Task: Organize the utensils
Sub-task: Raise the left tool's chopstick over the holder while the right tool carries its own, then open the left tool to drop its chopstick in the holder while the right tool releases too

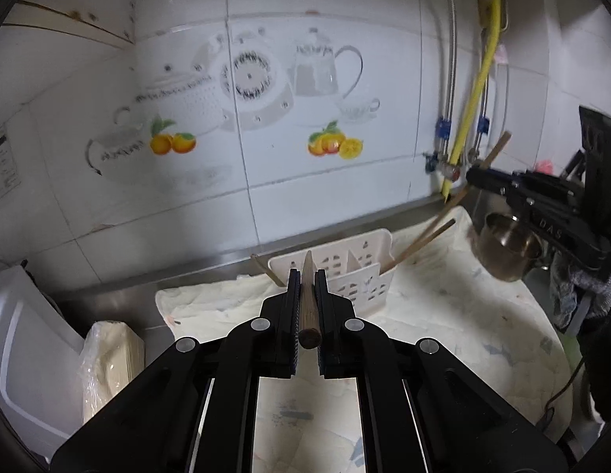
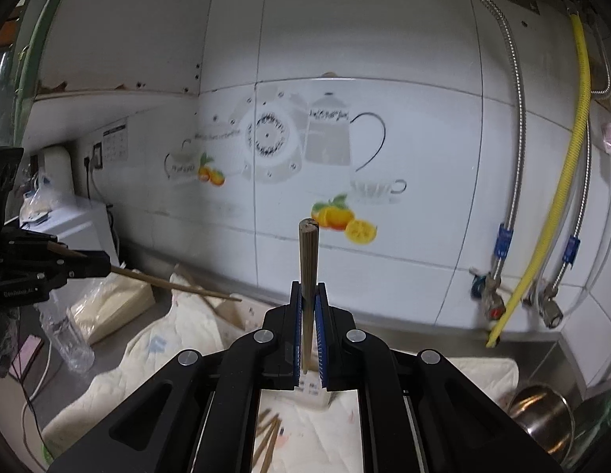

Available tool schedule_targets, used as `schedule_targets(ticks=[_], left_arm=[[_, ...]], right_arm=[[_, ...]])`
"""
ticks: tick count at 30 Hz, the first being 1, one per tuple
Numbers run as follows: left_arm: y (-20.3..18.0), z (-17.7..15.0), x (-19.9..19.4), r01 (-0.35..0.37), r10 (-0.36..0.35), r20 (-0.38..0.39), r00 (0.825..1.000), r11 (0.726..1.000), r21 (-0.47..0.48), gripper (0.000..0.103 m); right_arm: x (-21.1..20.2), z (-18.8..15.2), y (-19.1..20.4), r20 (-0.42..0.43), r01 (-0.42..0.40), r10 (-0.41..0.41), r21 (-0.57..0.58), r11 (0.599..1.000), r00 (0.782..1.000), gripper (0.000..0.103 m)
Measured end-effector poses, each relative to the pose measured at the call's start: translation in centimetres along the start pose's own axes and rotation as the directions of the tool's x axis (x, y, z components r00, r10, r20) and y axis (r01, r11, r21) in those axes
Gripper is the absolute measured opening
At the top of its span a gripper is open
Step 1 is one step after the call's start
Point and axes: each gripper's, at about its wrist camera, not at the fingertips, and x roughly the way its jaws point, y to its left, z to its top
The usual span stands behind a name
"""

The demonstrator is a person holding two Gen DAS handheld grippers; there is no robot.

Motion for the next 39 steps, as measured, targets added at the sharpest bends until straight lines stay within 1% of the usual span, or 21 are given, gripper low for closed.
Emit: schedule_targets(ticks=[4, 6, 9, 12, 15, 17, 21, 28, 30, 32, 36, 38, 39], left_arm=[[0.2, 0.8, 2.3, 0.005, -0.004, -0.077, 0.997, 1.0, 0.013, 0.006], [0.3, 1.3, 3.7, -0.004, 0.007, -0.119, 0.993, 1.0, 0.025, 0.006], [0.4, 1.9, 5.6, -0.013, 0.02, -0.179, 0.984, 0.999, 0.042, 0.006], [0.6, 2.0, 7.3, -0.004, 0.013, -0.226, 0.974, 0.999, 0.038, 0.006], [0.7, 1.9, 8.9, -0.005, 0.013, -0.259, 0.966, 0.999, 0.031, 0.006], [0.7, 1.8, 9.5, -0.007, 0.014, -0.268, 0.963, 1.0, 0.026, 0.006], [0.6, 1.5, 10.4, 0.01, -0.009, -0.27, 0.963, 1.0, 0.005, 0.006], [0.3, 1.6, 10.2, 0.025, -0.026, -0.243, 0.97, 1.0, -0.009, 0.008], [0.3, 1.7, 10.0, 0.027, -0.03, -0.234, 0.972, 1.0, -0.014, 0.011], [0.4, 1.8, 9.7, 0.03, -0.033, -0.221, 0.975, 0.999, -0.015, 0.017], [0.5, 1.7, 8.5, 0.039, -0.045, -0.185, 0.982, 0.999, -0.035, 0.021], [0.8, 1.7, 7.8, 0.037, -0.045, -0.165, 0.985, 0.998, -0.052, 0.03], [0.8, 1.6, 7.5, 0.036, -0.045, -0.157, 0.987, 0.998, -0.06, 0.031]], right_arm=[[1.6, 0.2, -0.3, -0.008, 0.014, -0.014, 0.007, 1.0, 1.0, 0.006], [2.5, 0.1, -0.5, -0.019, 0.015, -0.014, 0.023, 1.0, 1.0, 0.006], [3.7, -0.1, -0.8, -0.039, 0.016, -0.015, 0.036, 0.999, 0.999, 0.006], [4.9, -0.5, -0.9, -0.066, 0.018, -0.016, 0.039, 0.999, 0.998, 0.006], [5.7, -0.9, -1.0, -0.081, 0.023, -0.019, 0.04, 0.999, 0.997, 0.006], [6.3, -1.3, -1.1, -0.092, 0.027, -0.023, 0.043, 0.999, 0.995, 0.006], [7.2, -1.9, -1.5, -0.115, 0.035, -0.029, 0.055, 0.998, 0.993, 0.006], [8.3, -2.6, -2.2, -0.139, 0.044, -0.033, 0.077, 0.996, 0.99, 0.007], [8.2, -2.7, -2.5, -0.137, 0.044, -0.031, 0.088, 0.995, 0.99, 0.007], [8.0, -2.5, -2.7, -0.13, 0.046, -0.034, 0.093, 0.995, 0.991, 0.009], [6.9, -2.2, -3.0, -0.106, 0.052, -0.041, 0.097, 0.994, 0.994, 0.012], [6.0, -2.0, -3.0, -0.09, 0.052, -0.043, 0.094, 0.994, 0.995, 0.014], [5.5, -1.9, -3.0, -0.082, 0.052, -0.045, 0.091, 0.994, 0.996, 0.015]])
